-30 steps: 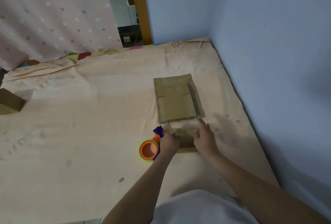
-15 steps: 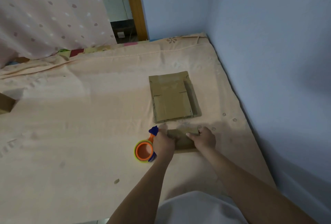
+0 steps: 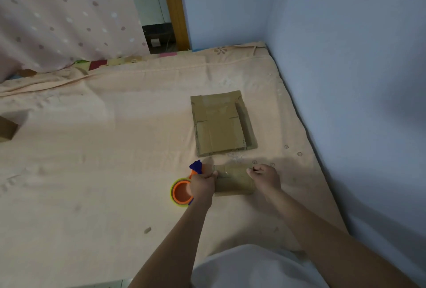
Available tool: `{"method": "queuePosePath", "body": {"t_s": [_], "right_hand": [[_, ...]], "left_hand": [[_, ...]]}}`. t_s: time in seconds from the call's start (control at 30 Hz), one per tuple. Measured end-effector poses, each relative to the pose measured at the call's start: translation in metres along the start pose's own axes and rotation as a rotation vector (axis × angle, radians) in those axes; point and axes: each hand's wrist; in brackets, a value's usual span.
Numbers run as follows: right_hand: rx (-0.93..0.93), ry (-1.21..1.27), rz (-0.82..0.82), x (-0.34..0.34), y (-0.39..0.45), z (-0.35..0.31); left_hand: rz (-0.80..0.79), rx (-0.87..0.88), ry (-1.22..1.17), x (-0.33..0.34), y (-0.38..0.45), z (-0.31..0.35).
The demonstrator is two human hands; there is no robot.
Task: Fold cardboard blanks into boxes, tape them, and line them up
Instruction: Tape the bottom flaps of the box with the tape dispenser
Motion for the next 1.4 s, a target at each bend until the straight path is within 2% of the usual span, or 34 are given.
{"method": "queuePosePath", "body": {"t_s": [0.13,0.2,0.27,0.37,0.47,0.6,0.67,0.77,0.83,1.03,1.27,1.4], "right_hand": [[-0.350,-0.556,-0.053,-0.014,-0.001,-0.027],[-0.525,-0.593,-0.095,-0.014,-0.001,-0.050],[-0.530,-0.561,-0.263,-0.007,0.004,-0.070],[-0.405,-0.658,-0.526,0.003,0.018,-0.081],[-0.377,-0.801,-0.629,0.000,0.018,-0.085],[-0.294,-0.676,-0.631,-0.008,0.020,-0.082],[-0.231,-0.570,-0.622,-0.011,0.025,-0.079],[-0.080,-0.421,-0.624,-0.021,0.027,-0.076],[0.063,-0.234,-0.648,-0.028,0.024,-0.071],[0.244,0.153,-0.640,-0.040,0.019,-0.037],[0.245,0.322,-0.571,-0.038,0.001,-0.007],[0.105,0.231,-0.471,-0.030,-0.006,0.001]], "left_hand": [[-0.001,-0.087,-0.061,0.004,-0.012,0.005],[-0.034,-0.177,-0.126,0.006,-0.017,0.004],[-0.054,-0.226,-0.151,0.008,-0.021,0.002],[-0.130,-0.325,-0.202,0.007,-0.028,0.004],[-0.179,-0.467,-0.357,0.009,-0.029,0.007],[-0.248,-0.522,-0.589,0.013,-0.038,0.011],[-0.234,-0.466,-0.616,0.014,-0.037,0.009],[-0.220,-0.361,-0.613,0.017,-0.030,0.004],[-0.226,-0.301,-0.613,0.017,-0.030,0.006],[-0.308,-0.334,-0.445,0.012,-0.027,0.015],[-0.428,-0.272,-0.180,0.005,-0.013,0.020],[-0.482,-0.234,-0.109,0.006,-0.009,0.021]]}}
Point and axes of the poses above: each hand's wrist, its own y-axis towards the middle knuckle, its own x-axis out of the palm, z = x × y
